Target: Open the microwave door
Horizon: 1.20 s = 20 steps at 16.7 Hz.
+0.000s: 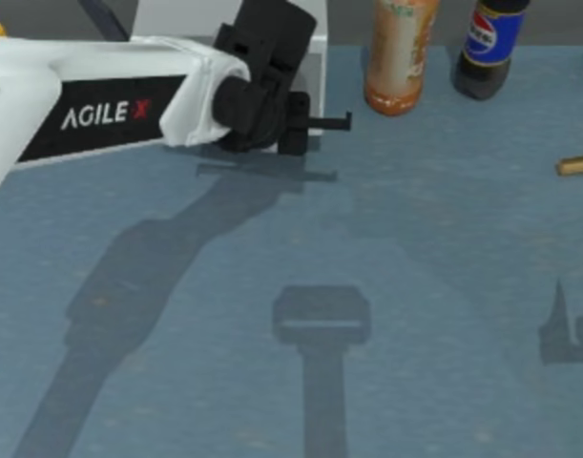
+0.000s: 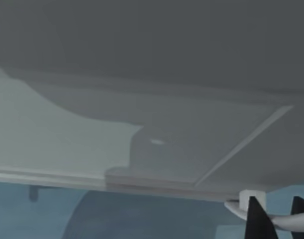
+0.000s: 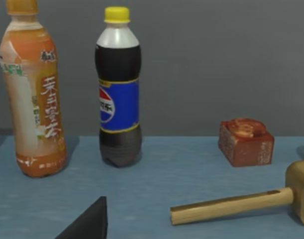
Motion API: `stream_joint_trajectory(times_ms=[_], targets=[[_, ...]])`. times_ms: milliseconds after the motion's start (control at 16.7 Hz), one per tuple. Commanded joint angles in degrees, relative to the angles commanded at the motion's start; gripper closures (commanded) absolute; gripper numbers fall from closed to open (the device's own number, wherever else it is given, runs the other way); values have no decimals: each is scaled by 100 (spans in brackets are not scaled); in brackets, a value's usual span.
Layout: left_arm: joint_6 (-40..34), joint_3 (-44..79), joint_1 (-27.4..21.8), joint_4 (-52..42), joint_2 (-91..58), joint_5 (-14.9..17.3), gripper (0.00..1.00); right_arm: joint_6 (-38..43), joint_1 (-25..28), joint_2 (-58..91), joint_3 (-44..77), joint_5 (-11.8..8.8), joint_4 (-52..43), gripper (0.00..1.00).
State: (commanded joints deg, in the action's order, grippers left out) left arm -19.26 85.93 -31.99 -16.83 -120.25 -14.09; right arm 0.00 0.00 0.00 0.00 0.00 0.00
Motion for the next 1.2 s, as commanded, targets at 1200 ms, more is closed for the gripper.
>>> stream_joint_trajectory(times_ms=[1200], targets=[[254, -296, 52, 168, 184, 199, 100, 0, 0, 0, 0, 0, 0, 0]])
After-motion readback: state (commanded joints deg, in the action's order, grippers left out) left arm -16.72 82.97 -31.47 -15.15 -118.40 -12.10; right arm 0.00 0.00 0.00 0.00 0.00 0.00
